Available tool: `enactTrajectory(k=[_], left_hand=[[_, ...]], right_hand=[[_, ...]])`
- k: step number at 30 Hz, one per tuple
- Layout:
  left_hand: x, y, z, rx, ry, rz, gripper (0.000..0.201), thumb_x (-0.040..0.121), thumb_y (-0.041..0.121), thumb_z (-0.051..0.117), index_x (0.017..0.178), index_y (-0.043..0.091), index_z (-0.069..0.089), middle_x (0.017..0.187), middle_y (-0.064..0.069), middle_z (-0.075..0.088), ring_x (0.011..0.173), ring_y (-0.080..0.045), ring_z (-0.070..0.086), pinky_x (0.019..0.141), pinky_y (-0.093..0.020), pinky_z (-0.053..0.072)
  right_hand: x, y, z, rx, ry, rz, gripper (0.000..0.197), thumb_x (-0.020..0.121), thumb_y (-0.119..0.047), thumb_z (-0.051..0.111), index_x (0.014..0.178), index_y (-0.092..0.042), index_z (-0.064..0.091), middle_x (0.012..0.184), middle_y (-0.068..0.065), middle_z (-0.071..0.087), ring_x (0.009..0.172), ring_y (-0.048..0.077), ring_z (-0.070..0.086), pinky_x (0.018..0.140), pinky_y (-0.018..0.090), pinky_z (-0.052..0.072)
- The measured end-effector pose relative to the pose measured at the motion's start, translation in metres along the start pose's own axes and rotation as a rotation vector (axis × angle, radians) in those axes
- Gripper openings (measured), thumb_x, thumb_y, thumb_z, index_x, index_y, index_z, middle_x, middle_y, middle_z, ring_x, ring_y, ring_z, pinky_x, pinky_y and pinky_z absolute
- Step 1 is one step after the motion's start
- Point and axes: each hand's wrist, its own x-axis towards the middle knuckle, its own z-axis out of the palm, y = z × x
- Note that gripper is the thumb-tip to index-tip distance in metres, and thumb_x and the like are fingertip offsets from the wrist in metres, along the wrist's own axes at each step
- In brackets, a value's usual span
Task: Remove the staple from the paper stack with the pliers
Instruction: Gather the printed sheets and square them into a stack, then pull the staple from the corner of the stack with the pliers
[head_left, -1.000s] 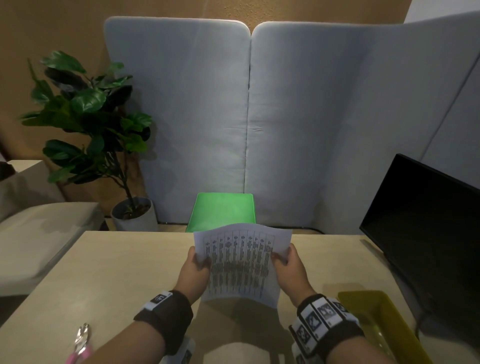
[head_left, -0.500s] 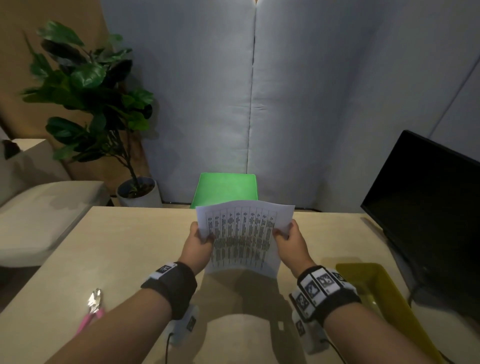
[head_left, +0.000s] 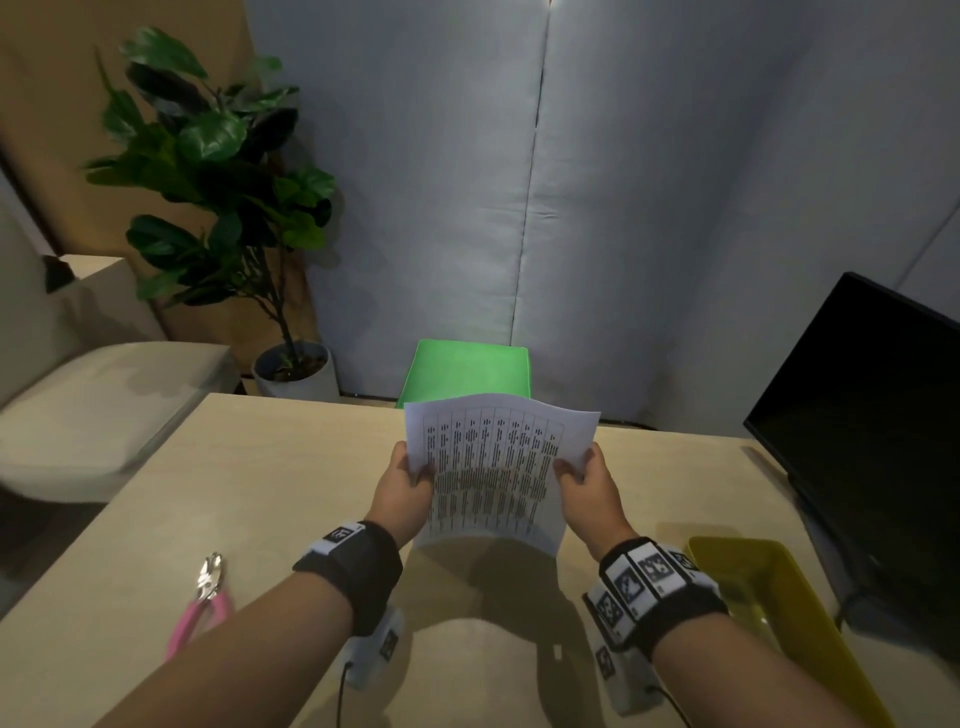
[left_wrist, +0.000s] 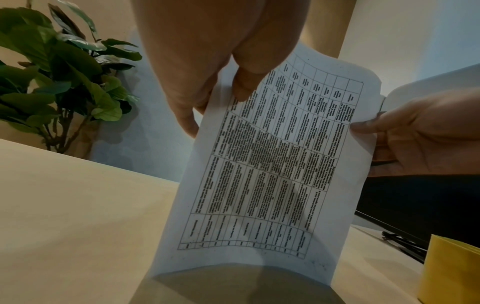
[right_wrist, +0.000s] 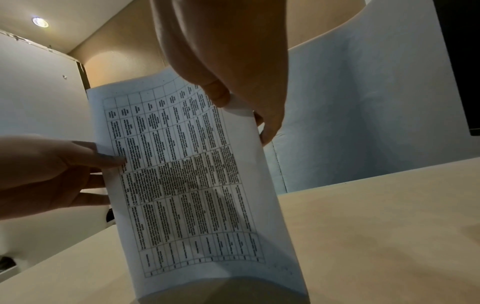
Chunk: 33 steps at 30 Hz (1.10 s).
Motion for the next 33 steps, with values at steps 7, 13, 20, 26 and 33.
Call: enactTrajectory(k=[7, 13, 20, 26, 33], left_hand=[[0.002, 0.014, -0.044, -0.022, 0.117, 0.057, 0.008, 0.097, 0.010, 0.042, 0.105, 0.008, 0.043, 0.092, -0.006, 0.058, 0.084, -0.024, 0.059, 0.060, -0.029, 0.047], [0.003, 0.028, -0.120, -0.127, 0.249, 0.112, 0.013, 0.099, 0.013, 0.042, 0.108, 0.023, 0.044, 0.097, 0.005, 0.060, 0.084, -0.008, 0.061, 0.057, -0.020, 0.047], [0.012, 0.011, -0.209, -0.150, 0.402, 0.090, 0.012, 0.099, 0.017, 0.039, 0.106, 0.026, 0.043, 0.096, 0.007, 0.062, 0.085, -0.010, 0.062, 0.060, -0.023, 0.044], [0.013, -0.005, -0.253, -0.101, 0.471, 0.092, 0.013, 0.099, 0.011, 0.039, 0.103, 0.023, 0.042, 0.087, 0.018, 0.056, 0.076, 0.003, 0.055, 0.056, -0.015, 0.038], [0.022, -0.024, -0.281, -0.107, 0.432, 0.088, 0.016, 0.098, 0.010, 0.041, 0.101, 0.025, 0.043, 0.091, 0.014, 0.061, 0.077, 0.001, 0.060, 0.047, -0.006, 0.045]], right_hand=[[-0.001, -0.025, 0.029, 0.089, -0.048, -0.059, 0.027, 0.097, -0.010, 0.049, 0.123, -0.016, 0.043, 0.112, 0.003, 0.057, 0.100, 0.020, 0.057, 0.085, 0.035, 0.049], [0.003, -0.038, 0.087, -0.042, -0.097, -0.098, 0.041, 0.082, -0.013, 0.071, 0.109, -0.019, 0.041, 0.106, 0.006, 0.050, 0.090, 0.024, 0.054, 0.084, 0.040, 0.049], [-0.013, -0.037, 0.177, -0.431, -0.429, -0.225, 0.026, 0.079, -0.019, 0.072, 0.095, -0.018, 0.051, 0.107, 0.007, 0.050, 0.089, 0.019, 0.050, 0.084, 0.029, 0.043], [-0.047, -0.043, 0.249, -0.892, -0.921, -0.356, 0.035, 0.087, -0.025, 0.064, 0.120, -0.021, 0.052, 0.125, 0.007, 0.042, 0.109, 0.027, 0.052, 0.094, 0.037, 0.044], [-0.072, -0.034, 0.332, -1.019, -1.069, -0.590, 0.049, 0.083, -0.010, 0.065, 0.127, -0.025, 0.051, 0.134, 0.009, 0.041, 0.121, 0.030, 0.045, 0.102, 0.043, 0.042]])
